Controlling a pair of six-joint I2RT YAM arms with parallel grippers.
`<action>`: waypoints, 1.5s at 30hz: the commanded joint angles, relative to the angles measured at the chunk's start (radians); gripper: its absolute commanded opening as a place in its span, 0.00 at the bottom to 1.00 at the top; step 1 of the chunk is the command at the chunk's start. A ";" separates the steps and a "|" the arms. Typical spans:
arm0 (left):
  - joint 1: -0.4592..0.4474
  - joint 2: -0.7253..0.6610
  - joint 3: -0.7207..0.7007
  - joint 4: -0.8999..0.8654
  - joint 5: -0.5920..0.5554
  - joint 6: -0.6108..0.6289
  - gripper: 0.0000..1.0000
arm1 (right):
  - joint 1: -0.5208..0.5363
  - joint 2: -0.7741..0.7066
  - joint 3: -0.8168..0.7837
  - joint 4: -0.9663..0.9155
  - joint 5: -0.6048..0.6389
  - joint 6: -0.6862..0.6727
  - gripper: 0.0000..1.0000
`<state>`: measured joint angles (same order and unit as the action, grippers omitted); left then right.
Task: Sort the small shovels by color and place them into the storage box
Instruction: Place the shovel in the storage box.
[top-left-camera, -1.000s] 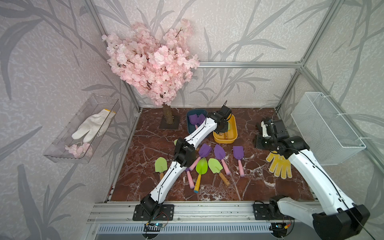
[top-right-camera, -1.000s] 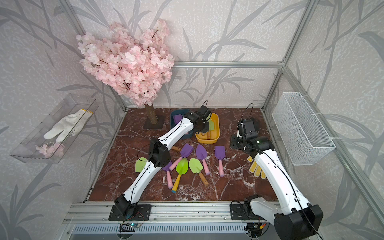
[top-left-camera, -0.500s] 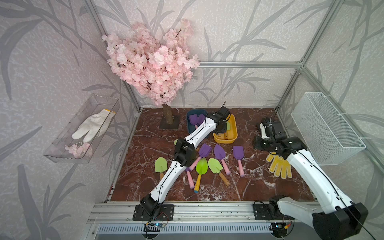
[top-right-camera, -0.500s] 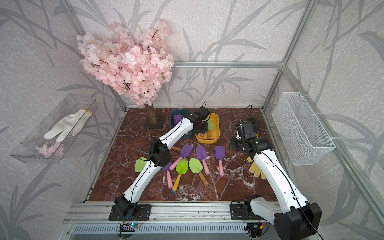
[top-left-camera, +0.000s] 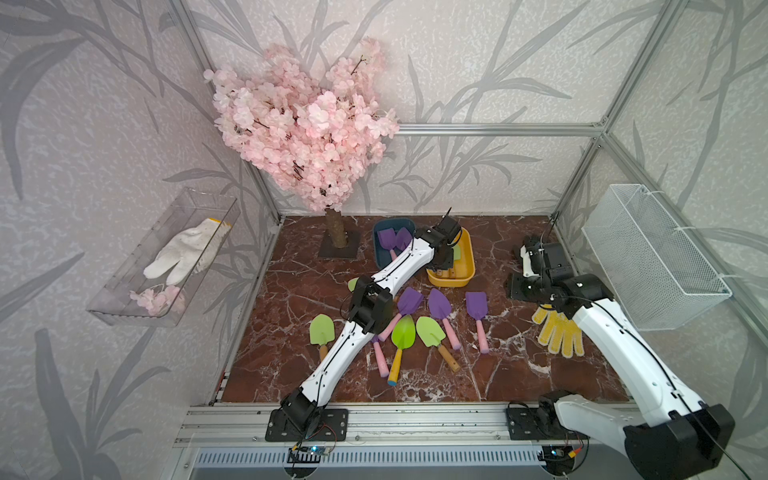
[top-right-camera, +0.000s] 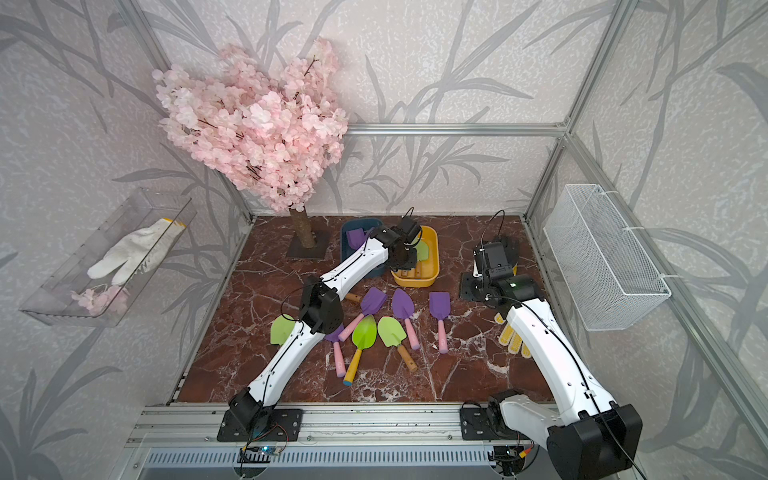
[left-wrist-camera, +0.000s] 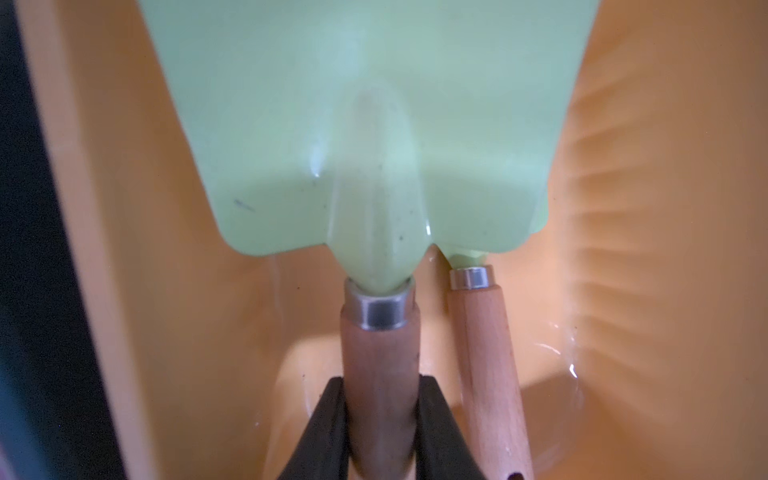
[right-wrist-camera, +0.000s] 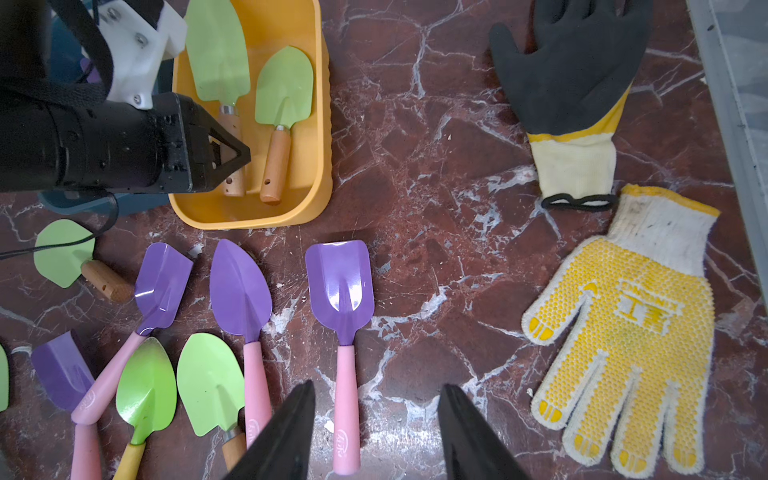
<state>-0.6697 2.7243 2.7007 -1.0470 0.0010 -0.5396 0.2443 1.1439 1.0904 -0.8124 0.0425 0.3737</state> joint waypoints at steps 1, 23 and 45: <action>0.012 0.027 0.016 -0.006 0.004 -0.018 0.22 | -0.004 0.013 -0.007 0.012 -0.003 0.004 0.53; 0.025 0.052 0.018 0.017 0.052 -0.044 0.32 | -0.005 0.029 -0.012 0.021 0.000 0.004 0.53; 0.025 -0.043 0.037 0.016 0.029 -0.045 0.46 | -0.006 0.024 -0.006 0.007 0.002 0.006 0.53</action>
<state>-0.6518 2.7522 2.7018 -1.0309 0.0502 -0.5808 0.2436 1.1709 1.0832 -0.8047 0.0429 0.3737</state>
